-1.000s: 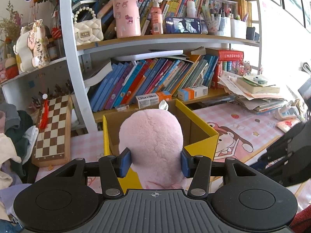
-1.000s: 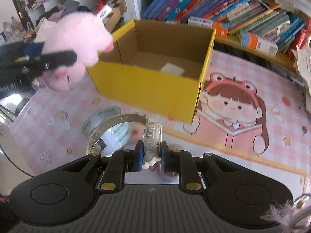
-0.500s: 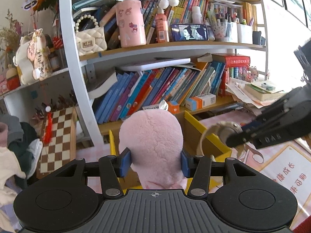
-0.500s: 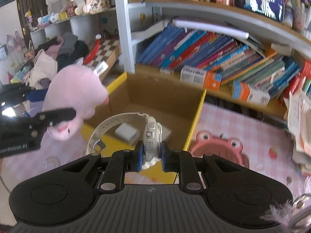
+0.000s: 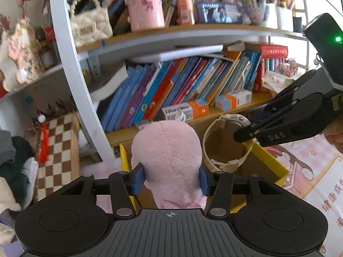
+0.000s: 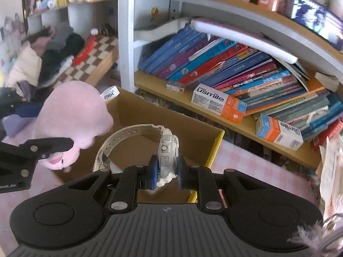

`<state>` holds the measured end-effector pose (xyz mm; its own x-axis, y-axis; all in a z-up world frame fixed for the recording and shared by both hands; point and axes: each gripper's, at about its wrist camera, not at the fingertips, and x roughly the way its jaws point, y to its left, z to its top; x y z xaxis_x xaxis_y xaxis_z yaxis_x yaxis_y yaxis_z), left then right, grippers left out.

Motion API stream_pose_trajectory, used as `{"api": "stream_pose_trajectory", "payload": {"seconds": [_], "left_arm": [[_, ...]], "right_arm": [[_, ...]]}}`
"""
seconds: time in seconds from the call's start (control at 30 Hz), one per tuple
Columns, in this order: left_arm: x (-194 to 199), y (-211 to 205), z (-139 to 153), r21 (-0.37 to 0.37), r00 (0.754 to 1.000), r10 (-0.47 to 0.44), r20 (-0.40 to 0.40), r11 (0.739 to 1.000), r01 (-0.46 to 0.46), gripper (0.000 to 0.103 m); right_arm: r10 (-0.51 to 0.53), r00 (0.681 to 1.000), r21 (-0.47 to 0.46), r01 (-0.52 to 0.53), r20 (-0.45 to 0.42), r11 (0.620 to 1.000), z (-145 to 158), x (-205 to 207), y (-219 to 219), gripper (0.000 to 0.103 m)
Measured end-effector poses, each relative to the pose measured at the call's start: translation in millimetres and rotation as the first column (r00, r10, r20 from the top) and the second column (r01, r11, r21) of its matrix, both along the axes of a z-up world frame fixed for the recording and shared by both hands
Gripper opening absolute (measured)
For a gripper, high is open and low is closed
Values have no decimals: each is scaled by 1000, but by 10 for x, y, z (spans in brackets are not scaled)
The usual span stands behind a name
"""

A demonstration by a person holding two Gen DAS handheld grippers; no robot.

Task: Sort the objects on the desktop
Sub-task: 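Lower the pig into the yellow box with the left tool while the right tool lowers the watch inside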

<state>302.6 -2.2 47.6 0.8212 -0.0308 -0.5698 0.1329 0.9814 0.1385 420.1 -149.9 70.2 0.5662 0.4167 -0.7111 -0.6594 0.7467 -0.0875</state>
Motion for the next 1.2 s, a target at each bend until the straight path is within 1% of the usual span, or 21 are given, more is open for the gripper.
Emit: {"api": "stream_pose_trajectory", "payload": {"seconds": [0.07,0.17,0.27,0.37,0.57,0.7,0.8,0.9,1.03,1.1,1.13,1.17,1.2], "left_arm": [[153,24,-77,-7,999,-1,-35,1000,1,49],[385,30,-235,3,995,-2,-102,1000,2,49],[564,7,-391,26,987,-8,-161,1000,13,49],[697,-8,-507,45,979,-7,-202,999,16,50],[873,-23,-669,56,967,3,-256,998,12,50],[931,-52,-754,64,957,-3,-291,998,23,51],[945,-56,-762,67,955,4,-296,998,17,53],[934,-74,-750,81,956,2,-295,996,22,58],[918,-99,-735,99,956,1,-293,995,29,61],[911,-112,-728,109,956,0,-292,994,33,65],[907,-118,-724,113,957,0,-292,993,35,73],[903,-124,-720,118,957,0,-291,992,36,79],[899,-130,-717,123,957,-1,-291,992,38,80]], "right_arm": [[13,1000,-35,-13,-7,999,-81,162,98,17],[37,999,-87,-38,-18,995,-209,367,230,17],[78,997,-156,-82,-30,984,-357,530,368,17],[120,992,-227,-128,-48,966,-510,661,499,17],[153,984,-303,-175,-94,937,-745,879,655,17],[153,981,-311,-184,-123,932,-812,966,690,16],[148,980,-312,-183,-133,932,-855,1005,703,16],[143,980,-306,-180,-138,935,-868,1017,698,16],[133,983,-303,-166,-127,939,-859,1007,689,17],[128,984,-301,-159,-121,940,-855,1002,684,21],[126,985,-299,-156,-118,941,-848,999,681,27],[127,985,-294,-155,-115,943,-828,992,675,29],[127,986,-290,-155,-111,945,-809,984,669,32]]}}
